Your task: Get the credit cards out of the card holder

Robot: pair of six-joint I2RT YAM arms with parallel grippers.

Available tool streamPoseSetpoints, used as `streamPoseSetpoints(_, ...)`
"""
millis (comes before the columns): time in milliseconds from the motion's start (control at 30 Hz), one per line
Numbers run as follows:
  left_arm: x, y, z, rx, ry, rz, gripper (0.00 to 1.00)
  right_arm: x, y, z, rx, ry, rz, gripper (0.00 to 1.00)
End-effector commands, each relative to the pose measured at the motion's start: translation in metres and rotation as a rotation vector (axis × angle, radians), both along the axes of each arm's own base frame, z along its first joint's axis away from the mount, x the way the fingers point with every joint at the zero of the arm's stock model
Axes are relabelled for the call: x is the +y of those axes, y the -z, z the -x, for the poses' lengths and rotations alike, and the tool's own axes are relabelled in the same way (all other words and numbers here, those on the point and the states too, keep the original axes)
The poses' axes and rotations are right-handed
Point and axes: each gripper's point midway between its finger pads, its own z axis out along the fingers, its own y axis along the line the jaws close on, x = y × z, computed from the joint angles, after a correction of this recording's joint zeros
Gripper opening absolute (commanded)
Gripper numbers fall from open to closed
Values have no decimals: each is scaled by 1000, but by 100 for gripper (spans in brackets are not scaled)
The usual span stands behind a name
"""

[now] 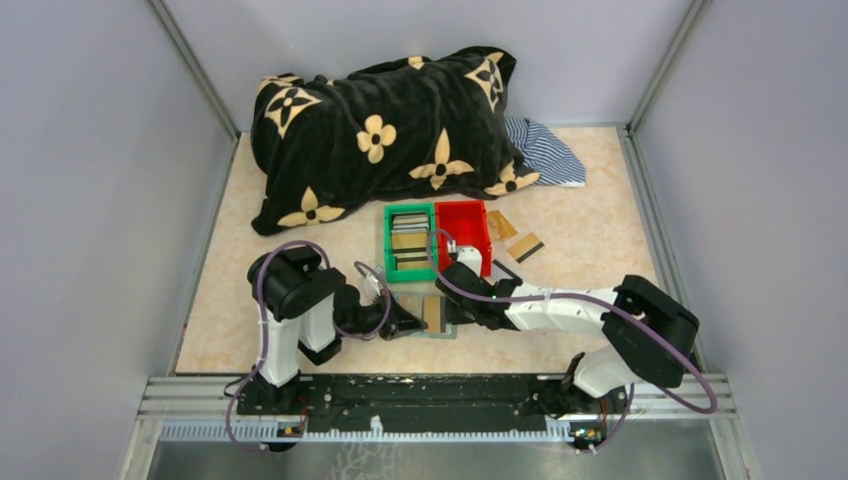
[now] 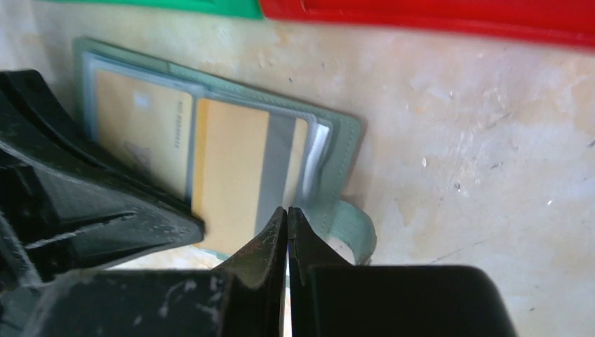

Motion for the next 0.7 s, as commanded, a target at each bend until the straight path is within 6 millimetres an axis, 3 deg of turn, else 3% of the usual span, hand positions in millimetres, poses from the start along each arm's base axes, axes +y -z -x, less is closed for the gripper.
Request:
streamPoseSetpoints(0,-4,-42,-13,-181,-28,133,0,2,8,9,29,2,-40,0)
streamPoseSetpoints(200,-2,-43,-14,-185,-32,130,0,-6,21,22,66,11,-32,0)
streamPoseSetpoints(667,8,-51,-13,-203,-52,133,0,-15,32,26,92,24,-3,0)
